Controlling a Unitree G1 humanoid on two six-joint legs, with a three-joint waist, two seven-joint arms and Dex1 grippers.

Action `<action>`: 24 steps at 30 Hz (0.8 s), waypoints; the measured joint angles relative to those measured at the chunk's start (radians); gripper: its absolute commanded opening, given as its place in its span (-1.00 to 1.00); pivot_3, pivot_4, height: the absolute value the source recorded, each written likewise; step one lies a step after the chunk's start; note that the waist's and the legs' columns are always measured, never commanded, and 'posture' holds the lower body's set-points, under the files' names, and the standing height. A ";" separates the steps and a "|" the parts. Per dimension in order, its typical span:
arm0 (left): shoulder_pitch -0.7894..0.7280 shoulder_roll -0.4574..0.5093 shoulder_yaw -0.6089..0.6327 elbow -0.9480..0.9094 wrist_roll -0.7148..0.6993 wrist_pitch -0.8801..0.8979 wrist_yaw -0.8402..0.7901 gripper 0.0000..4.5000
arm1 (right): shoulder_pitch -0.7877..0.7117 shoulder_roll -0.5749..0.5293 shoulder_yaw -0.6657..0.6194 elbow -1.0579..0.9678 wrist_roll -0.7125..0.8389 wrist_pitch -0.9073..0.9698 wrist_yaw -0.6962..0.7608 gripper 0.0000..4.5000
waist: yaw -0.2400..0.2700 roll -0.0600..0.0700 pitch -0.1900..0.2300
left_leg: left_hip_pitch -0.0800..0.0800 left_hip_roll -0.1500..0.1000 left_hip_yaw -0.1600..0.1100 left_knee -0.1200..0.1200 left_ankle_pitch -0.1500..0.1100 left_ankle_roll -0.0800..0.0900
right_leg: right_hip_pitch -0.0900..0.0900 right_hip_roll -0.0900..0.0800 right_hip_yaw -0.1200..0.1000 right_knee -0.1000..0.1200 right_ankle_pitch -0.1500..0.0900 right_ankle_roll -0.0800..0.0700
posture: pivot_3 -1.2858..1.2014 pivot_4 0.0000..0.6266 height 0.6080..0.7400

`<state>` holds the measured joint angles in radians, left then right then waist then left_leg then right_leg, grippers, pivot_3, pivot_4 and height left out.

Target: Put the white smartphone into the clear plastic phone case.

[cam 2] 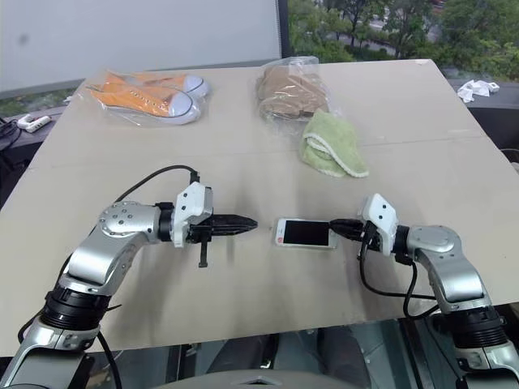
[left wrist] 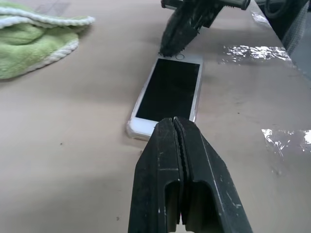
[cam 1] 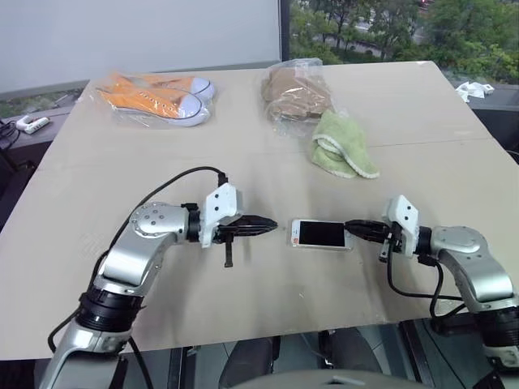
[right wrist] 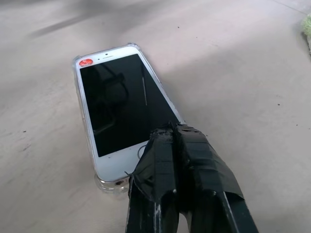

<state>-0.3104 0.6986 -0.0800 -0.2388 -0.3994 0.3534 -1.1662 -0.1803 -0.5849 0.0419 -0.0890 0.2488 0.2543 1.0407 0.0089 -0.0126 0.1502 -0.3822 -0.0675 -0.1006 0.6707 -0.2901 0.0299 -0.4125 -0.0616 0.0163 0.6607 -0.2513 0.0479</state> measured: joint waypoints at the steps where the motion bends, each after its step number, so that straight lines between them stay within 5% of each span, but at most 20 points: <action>1: -0.001 0.006 0.005 -0.014 -0.012 0.017 0.004 -0.76 | 0.000 0.000 0.001 0.005 -0.001 -0.006 0.000 -1.00 | 0.000 0.000 0.000 | 0.000 0.000 0.000 0.000 0.000 0.000 | 0.000 0.000 0.000 0.000 0.000 0.000 | 0.03 -0.52 1.00; 10: 0.000 0.056 0.011 -0.095 -0.061 0.118 0.015 0.89 | -0.009 -0.027 0.026 0.036 -0.009 -0.066 0.010 -1.00 | 0.001 0.000 0.000 | 0.001 0.000 0.000 0.000 0.000 0.000 | 0.001 0.000 0.000 0.000 0.000 0.000 | 0.03 -0.52 1.00; 24: 0.003 0.080 -0.007 -0.147 -0.057 0.141 0.039 0.98 | -0.046 -0.073 0.098 0.067 -0.048 -0.104 0.023 -1.00 | 0.002 -0.005 -0.004 | 0.003 0.000 0.000 0.000 0.000 0.000 | 0.004 0.000 0.000 0.000 0.000 0.000 | 0.03 -0.52 1.00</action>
<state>-0.3071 0.7781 -0.0866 -0.3859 -0.4562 0.4948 -1.1272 -0.2263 -0.6580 0.1403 -0.0216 0.2011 0.1507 1.0639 0.0105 -0.0173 0.1463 -0.3790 -0.0672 -0.1005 0.6708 -0.2901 0.0299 -0.4090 -0.0614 0.0165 0.6606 -0.2514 0.0478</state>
